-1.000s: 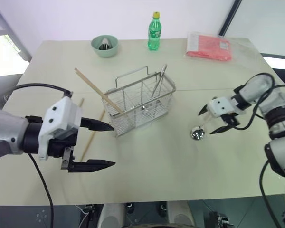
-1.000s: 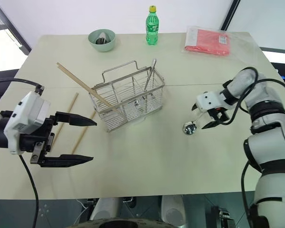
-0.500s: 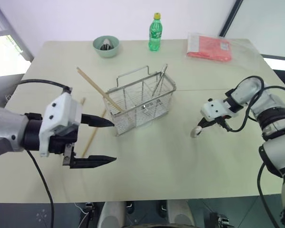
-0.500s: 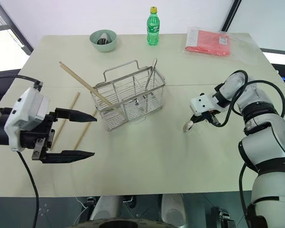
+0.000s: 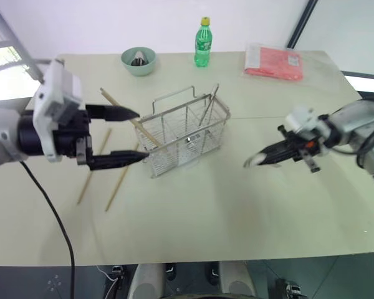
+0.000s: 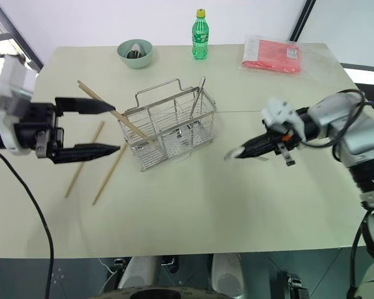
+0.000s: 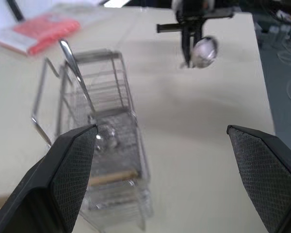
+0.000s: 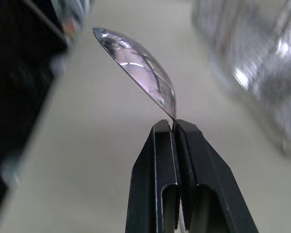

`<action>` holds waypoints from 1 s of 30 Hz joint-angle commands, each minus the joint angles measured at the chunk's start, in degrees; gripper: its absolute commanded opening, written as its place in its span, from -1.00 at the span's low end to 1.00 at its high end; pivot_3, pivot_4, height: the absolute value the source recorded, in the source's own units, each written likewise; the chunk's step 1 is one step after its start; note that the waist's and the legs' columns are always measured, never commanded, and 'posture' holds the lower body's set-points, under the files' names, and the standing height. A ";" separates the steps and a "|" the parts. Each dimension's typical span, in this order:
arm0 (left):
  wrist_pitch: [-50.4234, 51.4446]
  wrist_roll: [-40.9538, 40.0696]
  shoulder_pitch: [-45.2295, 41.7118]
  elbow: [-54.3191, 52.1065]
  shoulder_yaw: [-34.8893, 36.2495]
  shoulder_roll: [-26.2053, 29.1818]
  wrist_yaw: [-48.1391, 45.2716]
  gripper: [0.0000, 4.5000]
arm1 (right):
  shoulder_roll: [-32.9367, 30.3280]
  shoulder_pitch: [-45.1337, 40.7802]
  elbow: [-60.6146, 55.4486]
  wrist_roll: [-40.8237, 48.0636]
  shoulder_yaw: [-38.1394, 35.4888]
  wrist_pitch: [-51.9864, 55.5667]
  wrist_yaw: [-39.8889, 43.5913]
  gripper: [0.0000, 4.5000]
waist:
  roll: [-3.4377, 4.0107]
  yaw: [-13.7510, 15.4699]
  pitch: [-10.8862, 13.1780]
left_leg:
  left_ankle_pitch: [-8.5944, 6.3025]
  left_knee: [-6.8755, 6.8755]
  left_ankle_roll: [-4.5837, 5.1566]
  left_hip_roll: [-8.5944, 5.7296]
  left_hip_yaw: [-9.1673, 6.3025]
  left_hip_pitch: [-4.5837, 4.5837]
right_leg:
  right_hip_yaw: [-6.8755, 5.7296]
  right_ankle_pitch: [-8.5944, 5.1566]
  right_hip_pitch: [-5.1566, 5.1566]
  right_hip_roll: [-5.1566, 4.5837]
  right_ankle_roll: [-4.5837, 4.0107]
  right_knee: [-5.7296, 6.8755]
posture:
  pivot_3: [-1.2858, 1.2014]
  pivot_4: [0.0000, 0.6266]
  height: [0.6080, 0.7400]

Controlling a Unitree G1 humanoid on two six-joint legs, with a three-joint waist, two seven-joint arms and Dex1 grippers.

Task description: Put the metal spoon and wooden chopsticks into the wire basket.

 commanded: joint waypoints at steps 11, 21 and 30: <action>-1.93 4.90 -7.00 4.70 -2.92 -4.09 -0.99 1.00 | 23.74 -13.80 1.24 10.74 -21.07 19.88 -41.36 -0.98 | -0.12 0.47 -0.04 | 0.20 -0.10 -0.28 0.01 0.16 -0.14 | -0.10 0.19 -0.10 -0.02 -0.14 -0.14 | 0.03 -0.52 0.09; -2.14 6.38 -6.78 4.05 -1.93 -6.09 0.19 1.00 | 35.97 -8.89 0.93 4.05 -22.46 18.65 -48.73 -0.98 | -0.12 0.08 -0.04 | 0.32 -0.09 0.13 0.01 0.39 -0.06 | -0.19 0.52 -0.09 0.14 0.46 -0.01 | 0.03 -0.52 0.09; -1.10 5.23 -7.75 4.65 0.51 -5.69 2.59 1.00 | 37.62 -7.08 -0.31 3.47 -26.07 20.15 -51.74 0.80 | -0.12 0.15 -0.04 | 0.37 -0.09 0.17 0.00 0.37 -0.04 | -0.19 0.55 -0.07 0.13 0.49 -0.01 | 0.03 -0.52 0.09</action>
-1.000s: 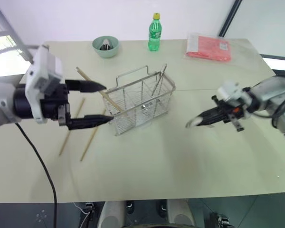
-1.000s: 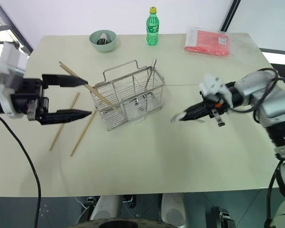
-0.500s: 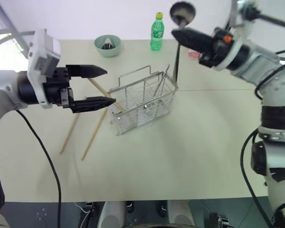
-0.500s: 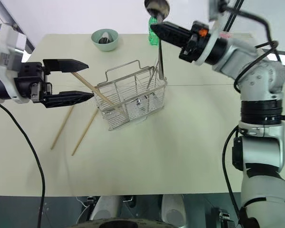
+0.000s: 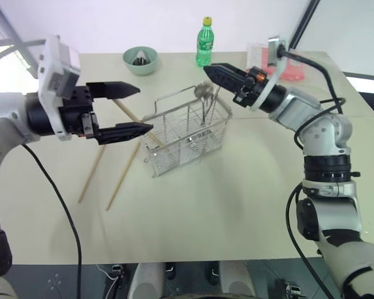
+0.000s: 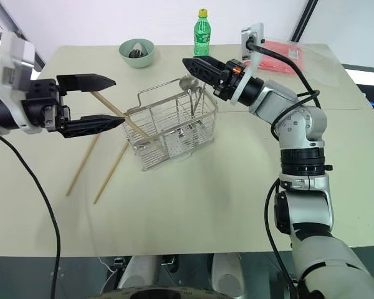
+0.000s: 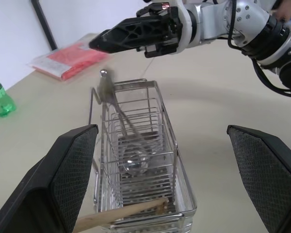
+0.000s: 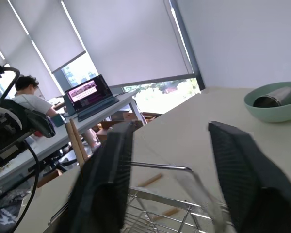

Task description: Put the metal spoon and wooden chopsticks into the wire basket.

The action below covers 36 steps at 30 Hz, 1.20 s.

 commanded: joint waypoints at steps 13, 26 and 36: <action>9.64 2.95 -23.24 24.62 10.22 -4.41 34.93 1.00 | -14.22 -4.23 -2.65 9.49 -11.97 8.73 15.93 0.97 | -0.06 0.17 0.02 | 0.02 0.04 0.23 -0.03 -0.03 0.01 | -0.01 0.05 0.08 0.01 0.09 0.03 | 0.03 -0.52 0.09; 21.51 15.78 -4.98 23.63 -7.75 5.21 24.89 1.00 | -30.04 22.93 -24.13 5.75 -9.63 7.08 34.76 0.97 | -0.14 0.26 0.02 | -0.21 -0.05 0.16 0.01 -0.01 0.00 | 0.04 0.06 -0.09 -0.27 -0.07 -0.11 | 0.03 -0.52 0.09; 17.63 25.19 0.84 26.35 -17.67 -3.30 22.87 1.00 | -28.75 31.23 -30.86 8.94 -16.16 7.72 26.29 0.97 | -0.17 0.95 0.01 | -0.20 -0.30 0.12 0.02 -0.01 -0.07 | 0.13 0.14 -0.15 -0.37 -0.44 -0.55 | 0.03 -0.52 0.09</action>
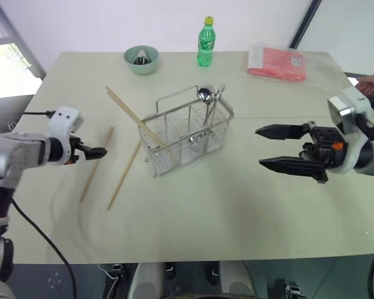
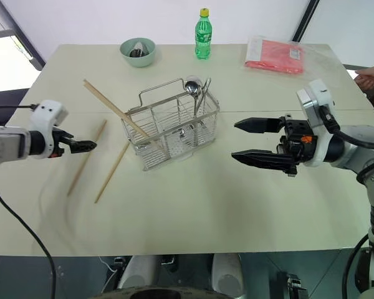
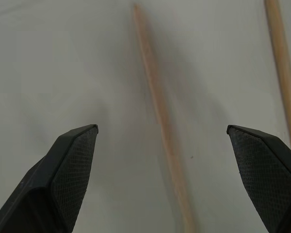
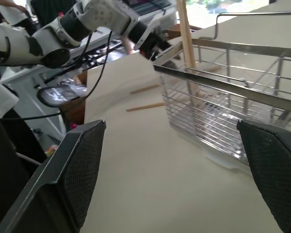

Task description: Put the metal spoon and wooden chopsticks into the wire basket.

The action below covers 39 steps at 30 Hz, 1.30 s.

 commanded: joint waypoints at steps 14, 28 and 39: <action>-9.70 13.06 -5.64 16.84 -1.44 -10.50 -1.91 0.07 | 0.30 4.33 -6.35 8.54 -6.95 0.65 -9.14 1.00 | 0.28 0.85 -0.31 | -0.01 0.01 0.04 -0.01 0.17 0.16 | -0.74 0.05 0.21 -0.66 0.02 -0.07 | 0.03 -0.52 0.09; -15.32 16.90 -8.39 19.13 9.36 -14.94 7.52 -0.97 | 0.05 1.92 -3.72 8.58 -5.86 0.66 -9.62 1.00 | 0.20 0.65 -0.28 | 0.00 0.11 0.06 -0.01 0.10 0.16 | -0.99 0.10 0.32 -0.71 0.13 -0.07 | 0.03 -0.52 0.09; -21.01 -19.85 -21.61 -4.17 42.85 -28.34 16.78 -0.97 | -0.39 2.18 -1.84 8.12 -6.08 1.44 -10.61 1.00 | -0.48 0.45 -0.07 | 0.03 0.28 0.03 -0.06 0.21 -0.07 | -1.16 0.43 0.54 -0.84 0.71 -0.20 | 0.03 -0.52 0.09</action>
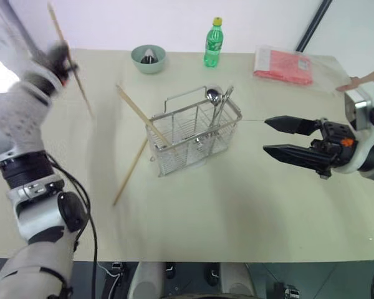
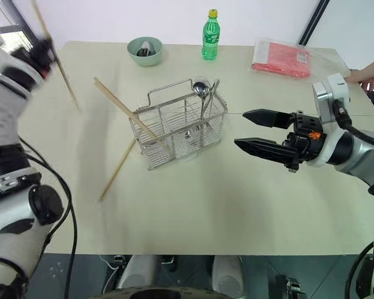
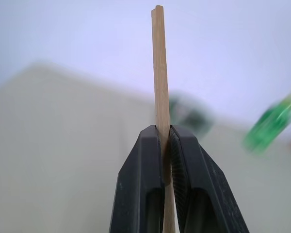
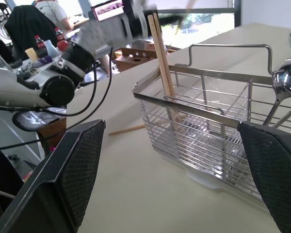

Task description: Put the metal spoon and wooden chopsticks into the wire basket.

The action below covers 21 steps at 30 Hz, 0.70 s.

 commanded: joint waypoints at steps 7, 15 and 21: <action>12.03 -39.16 -0.74 -23.78 3.53 -2.37 10.14 -0.97 | -1.56 -0.11 1.81 0.30 -1.89 -0.11 -0.29 1.00 | -0.01 0.03 0.01 | 0.01 0.06 0.04 0.07 0.02 0.25 | -0.08 0.00 0.18 0.14 0.03 0.17 | 0.03 -0.52 0.09; 4.93 -33.54 2.27 -29.61 -9.74 -8.46 16.57 -0.97 | -0.88 -1.46 3.58 0.43 -1.20 -0.45 -1.28 1.00 | -0.01 1.06 -0.01 | -0.02 0.14 0.16 0.04 0.04 0.36 | -0.08 -0.01 0.37 0.18 0.02 0.12 | 0.03 -0.52 0.09; -2.65 -19.03 7.90 -30.86 -21.89 -11.92 10.96 -0.97 | -0.29 -1.89 3.12 1.57 -1.49 0.14 -2.83 1.00 | -0.01 1.67 -0.01 | -0.03 0.17 0.18 0.06 0.13 0.29 | -0.08 -0.02 0.29 0.21 -0.01 0.11 | 0.03 -0.52 0.09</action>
